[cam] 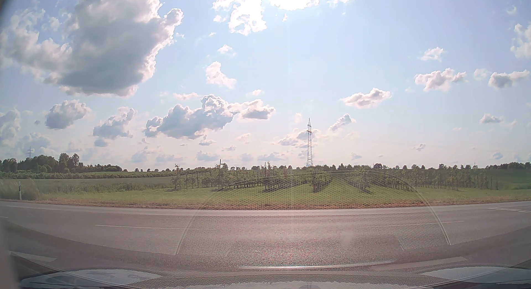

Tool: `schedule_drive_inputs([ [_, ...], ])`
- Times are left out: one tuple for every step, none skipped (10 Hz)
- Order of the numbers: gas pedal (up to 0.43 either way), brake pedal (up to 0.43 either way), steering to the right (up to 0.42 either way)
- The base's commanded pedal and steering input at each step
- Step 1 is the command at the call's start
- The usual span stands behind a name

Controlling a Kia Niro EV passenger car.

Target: Follow the waypoints while adhering to traffic rules and regulations

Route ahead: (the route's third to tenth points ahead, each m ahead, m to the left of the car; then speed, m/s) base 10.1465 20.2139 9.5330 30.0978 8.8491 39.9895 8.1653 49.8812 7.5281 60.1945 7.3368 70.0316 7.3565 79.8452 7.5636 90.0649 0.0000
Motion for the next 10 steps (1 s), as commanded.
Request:
schedule_drive_inputs([
  [0.0, 0.378, 0.0],
  [0.0, 0.378, 0.0],
  [0.0, 0.378, 0.0],
  [0.0, 0.378, 0.0],
  [0.0, 0.378, 0.0],
  [0.0, 0.372, 0.0],
  [0.0, 0.372, 0.0],
  [0.0, 0.366, 0.0],
  [0.0, 0.348, 0.0],
  [0.0, 0.329, 0.0],
])
